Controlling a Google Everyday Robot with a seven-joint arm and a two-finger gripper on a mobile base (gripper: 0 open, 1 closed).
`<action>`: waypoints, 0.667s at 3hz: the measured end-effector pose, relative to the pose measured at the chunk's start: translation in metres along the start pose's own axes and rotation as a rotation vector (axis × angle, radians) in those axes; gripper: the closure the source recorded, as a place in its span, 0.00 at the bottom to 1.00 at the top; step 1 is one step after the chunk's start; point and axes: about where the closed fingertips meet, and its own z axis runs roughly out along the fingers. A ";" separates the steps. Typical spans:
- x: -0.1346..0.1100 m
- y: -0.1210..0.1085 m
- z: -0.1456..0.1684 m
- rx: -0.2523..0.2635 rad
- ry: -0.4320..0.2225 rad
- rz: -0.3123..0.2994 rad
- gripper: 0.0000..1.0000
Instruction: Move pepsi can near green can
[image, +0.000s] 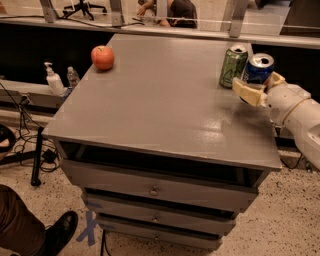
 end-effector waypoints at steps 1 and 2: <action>0.011 -0.006 0.013 0.011 -0.008 0.007 1.00; 0.018 -0.013 0.020 0.031 0.005 0.011 1.00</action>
Offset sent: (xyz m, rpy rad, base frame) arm 0.0365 -0.0125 -0.0212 0.0105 0.0257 -0.0673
